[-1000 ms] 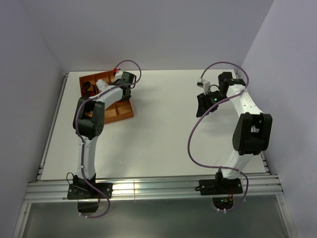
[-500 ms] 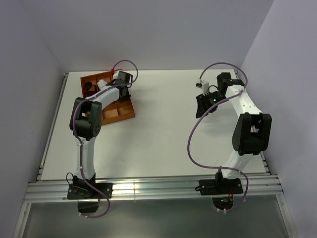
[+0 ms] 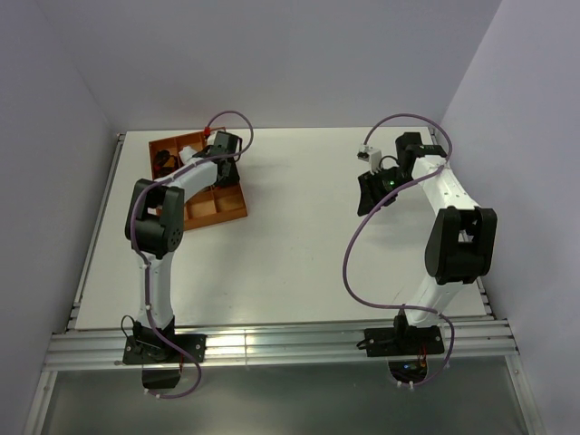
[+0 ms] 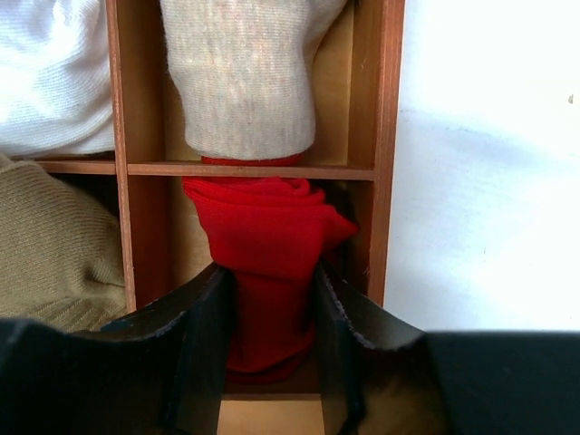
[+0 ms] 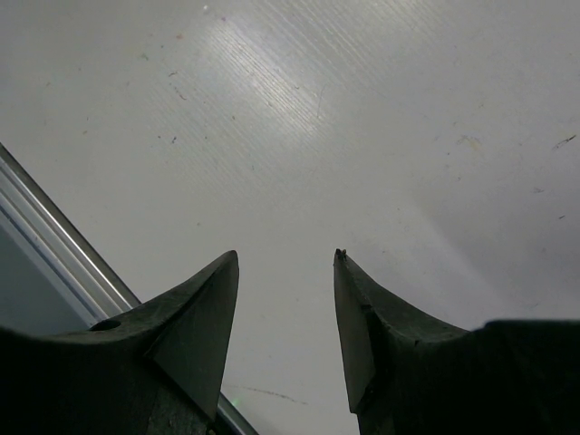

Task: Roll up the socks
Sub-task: Place the sock in the storage box, then reset both arms

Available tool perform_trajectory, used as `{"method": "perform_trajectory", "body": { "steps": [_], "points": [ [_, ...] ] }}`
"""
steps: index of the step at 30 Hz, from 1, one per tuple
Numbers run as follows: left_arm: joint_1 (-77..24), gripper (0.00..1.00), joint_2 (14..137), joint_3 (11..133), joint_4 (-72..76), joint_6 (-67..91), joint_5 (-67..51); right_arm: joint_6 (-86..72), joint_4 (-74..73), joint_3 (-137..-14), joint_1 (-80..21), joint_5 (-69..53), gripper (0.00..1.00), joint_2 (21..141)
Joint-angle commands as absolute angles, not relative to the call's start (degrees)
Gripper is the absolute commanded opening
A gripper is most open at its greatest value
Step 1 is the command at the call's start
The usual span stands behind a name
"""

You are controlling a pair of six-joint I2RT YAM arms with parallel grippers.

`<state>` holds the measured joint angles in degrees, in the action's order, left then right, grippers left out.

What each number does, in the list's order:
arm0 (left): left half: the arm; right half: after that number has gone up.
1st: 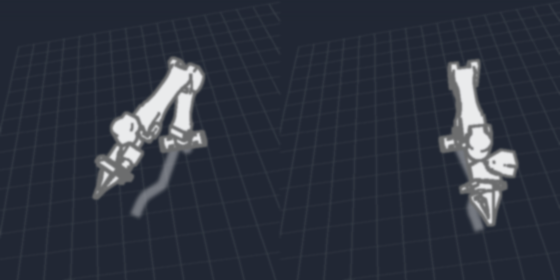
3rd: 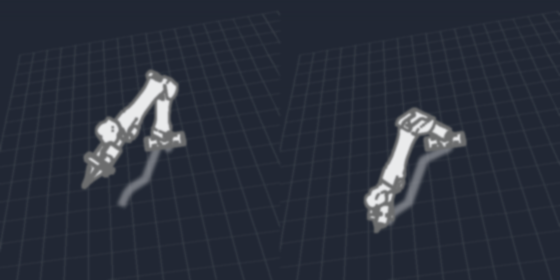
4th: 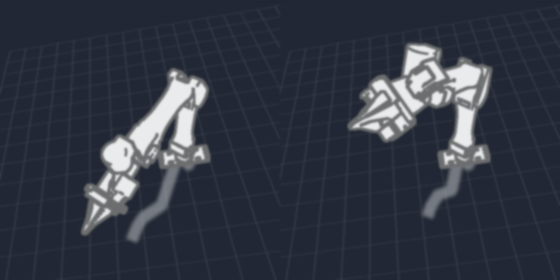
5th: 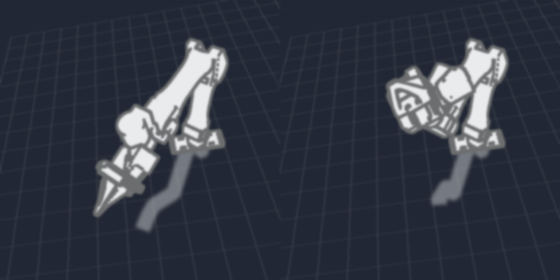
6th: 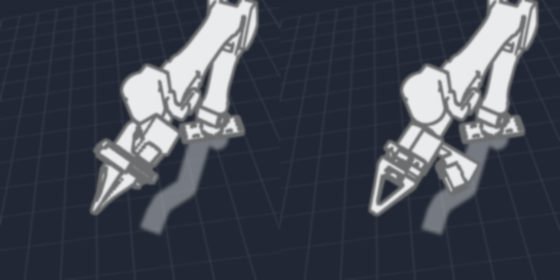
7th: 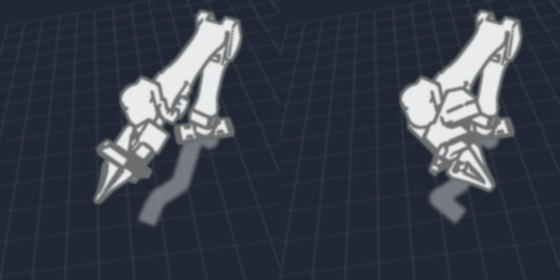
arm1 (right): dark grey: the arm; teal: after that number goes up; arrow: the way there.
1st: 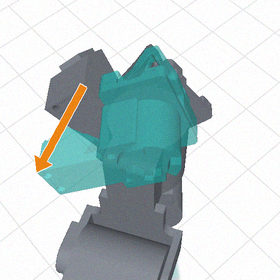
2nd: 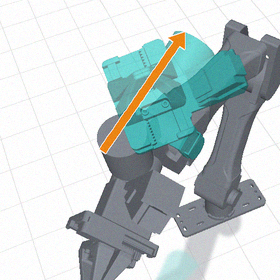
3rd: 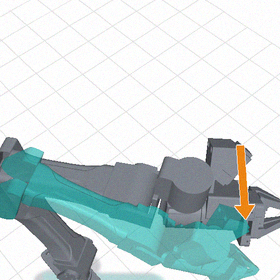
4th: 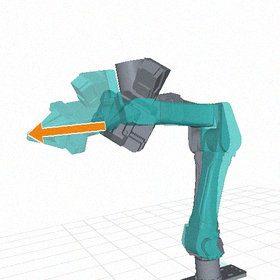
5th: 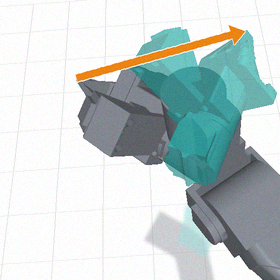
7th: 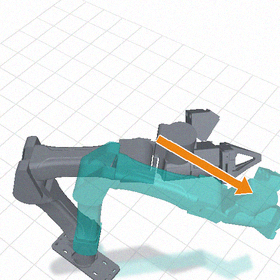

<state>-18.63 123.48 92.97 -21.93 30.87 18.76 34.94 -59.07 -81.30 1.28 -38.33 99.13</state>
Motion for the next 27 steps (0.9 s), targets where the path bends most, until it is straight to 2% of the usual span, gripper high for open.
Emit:
{"method": "perform_trajectory", "body": {
  "steps": [1, 6, 17, 26, 27],
  "points": [
    [-19.6, 0.44, 120.23, 92.64, -25.48, 29.62, 15.73, 34.63, -57.66, -81.3, 0.88, -37.88, 0.54, 96.85],
    [-19.51, 0.49, 118.57, 91.76, -24.61, 28.83, 15.12, 34.54, -57.57, -81.47, 0.7, -37.62, 0.54, 96.94],
    [-19.6, 0.53, 115.75, 92.99, -25.66, 26.9, 15.99, 33.84, -56.52, -81.74, 0.44, -36.39, 0.54, 96.24],
    [-19.6, 0.59, 107.15, 92.9, -27.07, 26.8, 14.25, 30.42, -51.95, -81.74, 0.53, -34.45, 0.57, 92.12],
    [-19.69, 0.64, 104.7, 92.73, -27.24, 26.89, 13.72, 29.28, -51.33, -81.83, 0.53, -34.37, 0.57, 91.5]
  ]
}}
